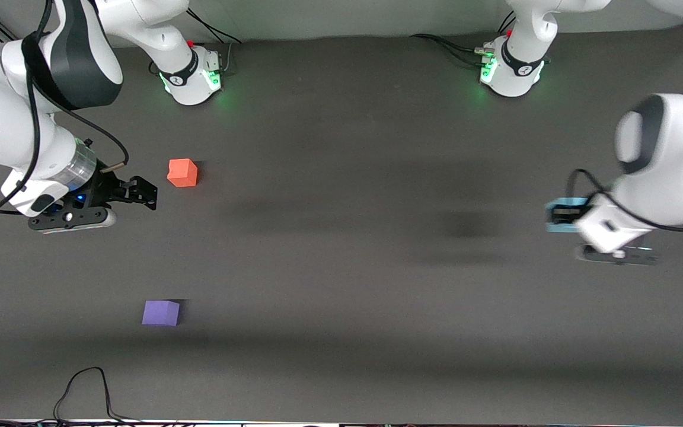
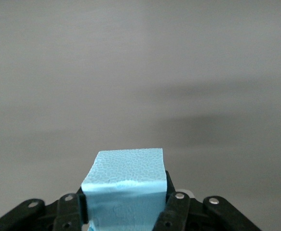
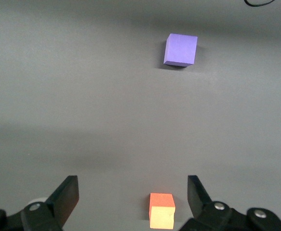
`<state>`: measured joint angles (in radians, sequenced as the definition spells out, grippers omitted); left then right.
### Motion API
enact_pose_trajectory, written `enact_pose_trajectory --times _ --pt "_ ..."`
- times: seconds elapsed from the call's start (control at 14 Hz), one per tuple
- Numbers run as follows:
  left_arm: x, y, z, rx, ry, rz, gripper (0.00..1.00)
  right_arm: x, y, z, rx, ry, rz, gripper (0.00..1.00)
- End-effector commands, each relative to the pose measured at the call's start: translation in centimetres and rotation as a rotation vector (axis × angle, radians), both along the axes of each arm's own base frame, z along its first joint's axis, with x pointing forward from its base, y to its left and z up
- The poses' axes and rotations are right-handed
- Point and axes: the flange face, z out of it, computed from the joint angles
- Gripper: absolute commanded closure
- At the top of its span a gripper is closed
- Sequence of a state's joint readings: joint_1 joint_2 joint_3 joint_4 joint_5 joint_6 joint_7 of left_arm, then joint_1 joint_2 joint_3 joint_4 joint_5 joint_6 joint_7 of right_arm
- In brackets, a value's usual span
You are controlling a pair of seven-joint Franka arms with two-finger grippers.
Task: Place blue block between orange and purple blocks
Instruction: 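Carry the blue block to the table middle and set it down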
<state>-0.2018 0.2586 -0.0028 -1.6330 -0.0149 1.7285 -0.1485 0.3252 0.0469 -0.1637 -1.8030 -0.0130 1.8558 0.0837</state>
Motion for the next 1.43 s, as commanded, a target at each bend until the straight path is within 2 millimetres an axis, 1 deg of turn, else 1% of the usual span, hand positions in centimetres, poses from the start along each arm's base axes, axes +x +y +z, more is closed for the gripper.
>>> enact_pose_trajectory --times 0.0,0.07,0.14,0.21,0.29,0.36,0.43,0.57,0.64,0.71,0.79,0.86,0.93,1.0,1.07,1.14,1.21,1.29,1.36 --pt "-1.7 -14.1 -0.9 0.016 -0.021 0.109 0.44 -0.3 0.0 1.1 -0.013 0.019 -0.016 0.00" --pt "-2.8 -19.5 -2.1 0.010 -0.047 0.138 0.44 -0.4 0.8 1.1 -0.013 0.020 -0.010 0.00" --pt "-3.8 -24.3 -3.6 0.006 -0.081 0.176 0.44 -0.4 1.0 0.7 -0.015 0.026 -0.006 0.00" --pt "-5.4 -29.2 -5.5 0.007 -0.107 0.187 0.44 0.0 1.5 0.2 -0.019 0.033 0.003 0.00" --pt "-7.0 -33.6 -7.8 0.009 -0.131 0.191 0.45 0.3 2.7 -0.2 -0.021 0.029 0.019 0.00" --pt "-8.5 -37.2 -10.1 0.016 -0.153 0.184 0.45 0.6 3.5 -0.3 -0.024 0.027 0.030 0.00" --pt "-10.4 -40.3 -13.3 0.029 -0.166 0.168 0.45 0.8 4.3 -0.5 -0.026 0.029 0.038 0.00" --pt "-13.8 -44.9 -18.9 -0.004 -0.201 0.130 0.45 0.8 4.4 -0.4 -0.024 0.027 0.031 0.00" --pt "-15.8 -46.7 -21.1 -0.010 -0.210 0.112 0.45 0.8 4.5 -0.3 -0.017 0.028 0.031 0.00" --pt "-16.5 -47.3 -22.9 -0.010 -0.213 0.107 0.45 0.7 5.1 -0.2 0.006 0.029 0.032 0.00" --pt "-16.6 -47.6 -24.1 -0.021 -0.217 0.108 0.45 0.5 5.7 -0.1 0.016 0.030 0.038 0.00" --pt "-16.6 -47.5 -24.8 -0.018 -0.216 0.106 0.45 0.5 5.7 0.0 0.016 0.030 0.037 0.00" --pt "-16.6 -47.4 -25.3 -0.015 -0.213 0.106 0.45 0.4 5.7 0.1 0.018 0.032 0.036 0.00" --pt "-16.5 -47.3 -25.5 -0.012 -0.211 0.102 0.42 0.3 5.6 0.4 0.018 0.031 0.037 0.00" --pt "-16.3 -47.1 -25.8 -0.008 -0.208 0.102 0.37 0.1 5.7 0.6 0.019 0.033 0.035 0.00" --pt "-16.2 -47.0 -25.8 -0.008 -0.208 0.103 0.37 0.0 5.5 0.7 0.018 0.040 0.026 0.00" --pt "-16.0 -46.9 -25.5 -0.011 -0.212 0.108 0.34 -0.1 5.5 0.7 0.017 0.045 0.024 0.00" --pt "-15.9 -46.9 -25.2 -0.012 -0.212 0.112 0.24 -0.2 5.5 1.0 0.019 0.042 0.024 0.00" --pt "-15.1 -46.3 -24.8 -0.001 -0.207 0.124 0.01 -0.3 5.4 1.1 0.021 0.039 0.022 0.00"
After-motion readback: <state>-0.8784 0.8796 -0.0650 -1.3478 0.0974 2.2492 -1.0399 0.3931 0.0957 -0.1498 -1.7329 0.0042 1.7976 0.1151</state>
